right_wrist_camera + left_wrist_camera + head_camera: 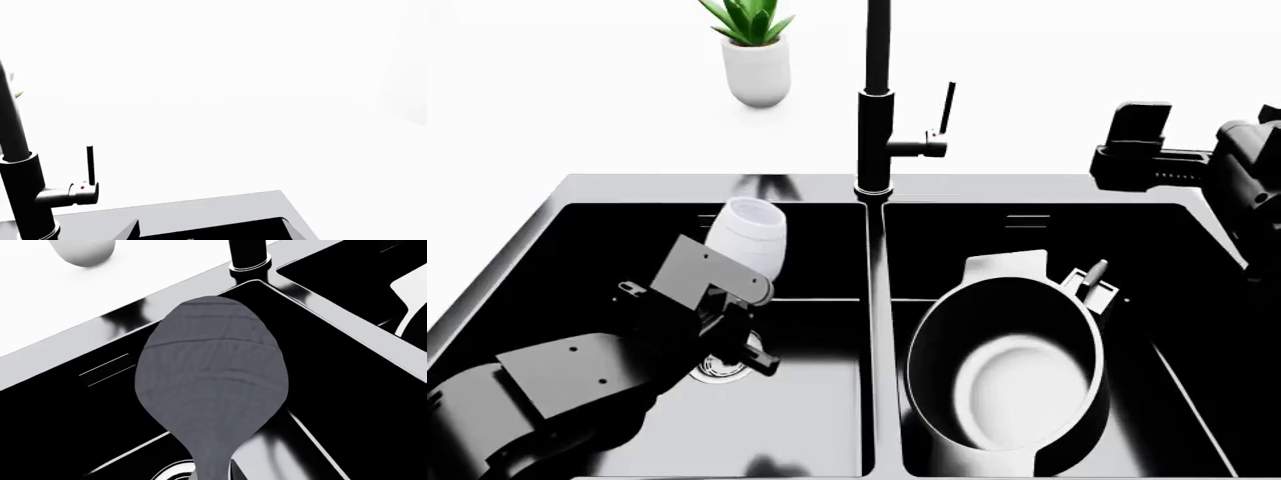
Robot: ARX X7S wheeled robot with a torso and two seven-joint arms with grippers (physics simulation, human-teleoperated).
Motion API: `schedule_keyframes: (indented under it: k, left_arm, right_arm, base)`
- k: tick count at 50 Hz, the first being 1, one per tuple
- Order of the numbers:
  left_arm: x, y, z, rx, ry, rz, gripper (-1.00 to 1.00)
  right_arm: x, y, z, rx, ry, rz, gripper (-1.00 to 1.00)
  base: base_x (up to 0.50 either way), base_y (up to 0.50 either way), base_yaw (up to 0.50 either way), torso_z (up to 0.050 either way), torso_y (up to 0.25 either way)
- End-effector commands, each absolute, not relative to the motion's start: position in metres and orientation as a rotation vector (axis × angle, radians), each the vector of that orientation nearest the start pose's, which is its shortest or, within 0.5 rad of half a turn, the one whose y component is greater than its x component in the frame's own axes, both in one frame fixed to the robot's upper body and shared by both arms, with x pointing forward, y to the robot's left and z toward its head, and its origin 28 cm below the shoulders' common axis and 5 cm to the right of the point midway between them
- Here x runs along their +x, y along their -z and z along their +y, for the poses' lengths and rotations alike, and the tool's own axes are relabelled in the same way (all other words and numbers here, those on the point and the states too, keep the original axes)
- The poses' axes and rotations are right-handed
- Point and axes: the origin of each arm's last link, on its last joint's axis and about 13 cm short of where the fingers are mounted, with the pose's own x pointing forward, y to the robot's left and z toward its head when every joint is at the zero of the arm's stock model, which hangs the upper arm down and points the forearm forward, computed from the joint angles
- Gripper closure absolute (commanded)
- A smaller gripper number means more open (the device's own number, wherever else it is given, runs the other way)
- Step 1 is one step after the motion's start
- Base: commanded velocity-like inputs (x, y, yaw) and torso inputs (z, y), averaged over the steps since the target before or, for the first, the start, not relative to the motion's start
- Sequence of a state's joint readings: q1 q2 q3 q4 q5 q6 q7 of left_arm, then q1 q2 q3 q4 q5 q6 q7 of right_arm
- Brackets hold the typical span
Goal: Pick the wine glass and pot and place them in the sink. Then turn on the water.
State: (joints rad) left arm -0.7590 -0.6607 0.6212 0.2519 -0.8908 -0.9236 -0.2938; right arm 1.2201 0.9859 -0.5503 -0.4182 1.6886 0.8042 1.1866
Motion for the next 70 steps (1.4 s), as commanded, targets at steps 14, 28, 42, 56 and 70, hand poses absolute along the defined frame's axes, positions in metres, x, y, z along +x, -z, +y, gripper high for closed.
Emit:
schedule_keyframes:
  k: [14,28,42,56,70]
  left_arm:
    - [0.279,-0.157,0.242,0.315,0.327,0.351,1.0]
    - [0.31,-0.143,0.237,0.367,0.345,0.507,1.0]
    - [0.321,-0.13,0.23,0.436,0.371,0.63,1.0]
    - [0.326,-0.122,0.226,0.5,0.384,0.716,1.0]
    - [0.332,-0.118,0.223,0.557,0.39,0.785,1.0]
  right_arm:
    - [0.231,-0.307,-0.158,-0.076,0.239,0.035,-1.0]
    - [0.235,-0.304,-0.156,-0.085,0.226,0.047,-1.0]
    - [0.236,-0.303,-0.158,-0.079,0.228,0.05,-1.0]
    - [0.238,-0.301,-0.158,-0.073,0.225,0.056,-1.0]
    - [0.24,-0.298,-0.16,-0.066,0.228,0.062,-1.0]
  base:
    - [0.0,0.0,0.0,0.001,0.001]
    - [0.0,0.0,0.0,0.0,0.001]
    - [0.0,0.0,0.0,0.0,0.001]
    - [0.0,0.0,0.0,0.001,0.001]
    - [0.0,0.0,0.0,0.0,0.001]
